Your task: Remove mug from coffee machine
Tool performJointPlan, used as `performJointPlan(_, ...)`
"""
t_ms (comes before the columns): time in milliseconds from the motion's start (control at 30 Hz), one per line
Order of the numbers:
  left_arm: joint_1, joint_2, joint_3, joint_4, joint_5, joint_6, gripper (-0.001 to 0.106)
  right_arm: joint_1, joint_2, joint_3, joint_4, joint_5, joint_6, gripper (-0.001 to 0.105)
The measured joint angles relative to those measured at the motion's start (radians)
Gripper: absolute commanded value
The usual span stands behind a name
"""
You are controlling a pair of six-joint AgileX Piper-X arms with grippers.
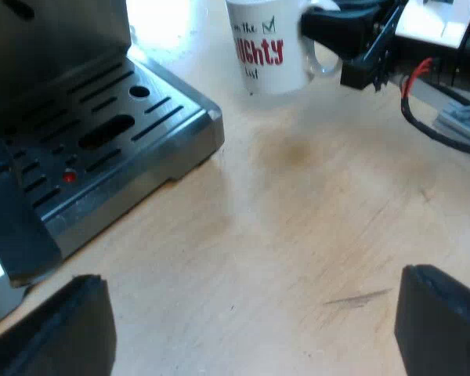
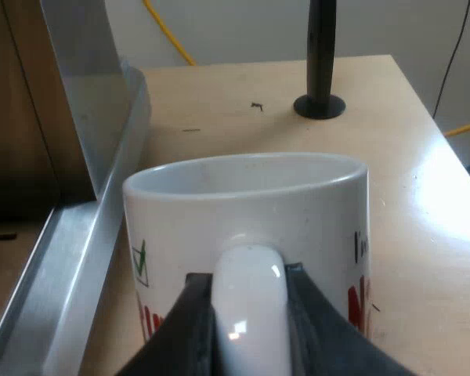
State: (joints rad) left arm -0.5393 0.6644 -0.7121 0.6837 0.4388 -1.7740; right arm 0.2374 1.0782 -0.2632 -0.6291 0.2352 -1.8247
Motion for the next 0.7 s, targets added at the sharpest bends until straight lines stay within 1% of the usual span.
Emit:
performJointPlan(133,0.000,0.022,0.000,0.000,0.000,0.000,0.079,-0.006,0.095,0.000,-0.104,-0.007,0.000,0.000)
performJointPlan(400,0.000,0.023,0.000,-0.001,0.000,0.001,0.079,-0.006,0.254,0.000,-0.259,-0.007,-0.002,0.000)
performJointPlan(633,0.000,0.023,0.000,-0.001,0.000,0.001,0.079,-0.006,0.291,0.000,-0.282,-0.007,-0.002,0.000)
performJointPlan(700,0.000,0.023,0.000,-0.001,0.000,0.001,0.079,-0.006,0.291,0.000,-0.280,-0.007,0.010,0.000)
